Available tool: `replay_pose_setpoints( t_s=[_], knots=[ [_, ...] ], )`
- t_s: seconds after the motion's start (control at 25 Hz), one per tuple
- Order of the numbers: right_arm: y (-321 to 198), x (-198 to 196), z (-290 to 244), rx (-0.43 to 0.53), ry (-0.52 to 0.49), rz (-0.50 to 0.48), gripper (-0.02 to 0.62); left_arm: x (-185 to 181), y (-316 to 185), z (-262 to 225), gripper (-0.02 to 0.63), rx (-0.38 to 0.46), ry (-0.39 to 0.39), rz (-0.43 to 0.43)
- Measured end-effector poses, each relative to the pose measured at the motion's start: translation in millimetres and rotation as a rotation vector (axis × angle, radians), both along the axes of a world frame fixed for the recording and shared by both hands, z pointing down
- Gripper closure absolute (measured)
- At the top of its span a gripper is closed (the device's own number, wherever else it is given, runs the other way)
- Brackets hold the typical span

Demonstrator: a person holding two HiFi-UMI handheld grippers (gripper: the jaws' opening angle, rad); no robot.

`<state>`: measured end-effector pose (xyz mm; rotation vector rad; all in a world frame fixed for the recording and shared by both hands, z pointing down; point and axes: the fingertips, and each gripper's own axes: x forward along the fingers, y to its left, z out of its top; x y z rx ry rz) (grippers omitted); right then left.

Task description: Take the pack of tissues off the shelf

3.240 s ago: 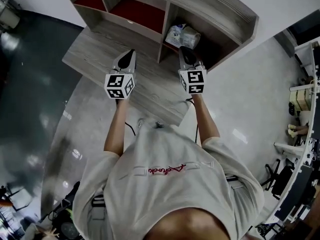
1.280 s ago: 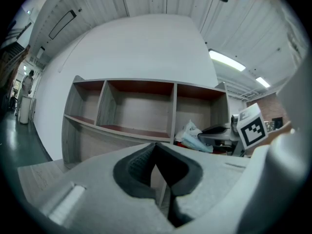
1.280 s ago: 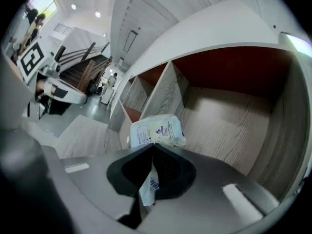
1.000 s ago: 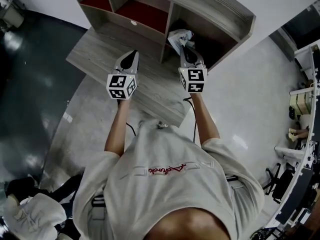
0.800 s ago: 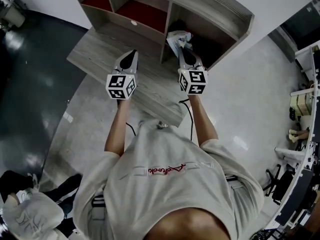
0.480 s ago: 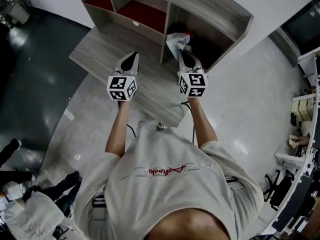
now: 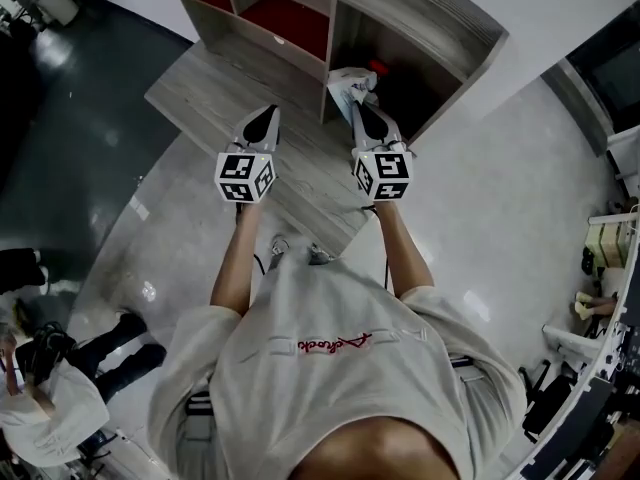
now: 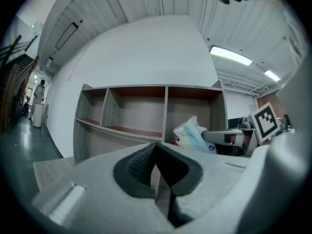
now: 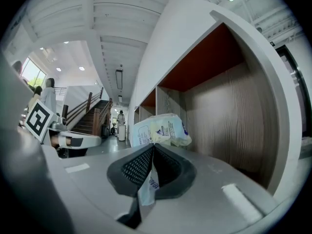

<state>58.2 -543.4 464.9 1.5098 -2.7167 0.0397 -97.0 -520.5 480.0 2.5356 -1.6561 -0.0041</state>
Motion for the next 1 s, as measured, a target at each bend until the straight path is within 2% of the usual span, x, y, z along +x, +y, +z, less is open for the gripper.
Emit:
replay_pose_setpoints(
  t_s=[0.24, 0.56, 1.0],
  knots=[
    [14.2, -1.1, 4.5, -0.005, -0.013, -0.015, 0.588, -1.0, 16.2, 1.9, 0.604, -0.003, -0.010, -0.011],
    [44.9, -14.5, -3.4, 0.012, -0.008, -0.015, 0.588, -6.6, 38.1, -10.2, 0.604, 0.017, -0.011, 0.017],
    [121.3, -36.5, -1.2, -0.005, -0.002, 0.016, 0.588, -33.2, 115.5, -7.3, 0.604, 0.012, -0.003, 0.032]
  ],
)
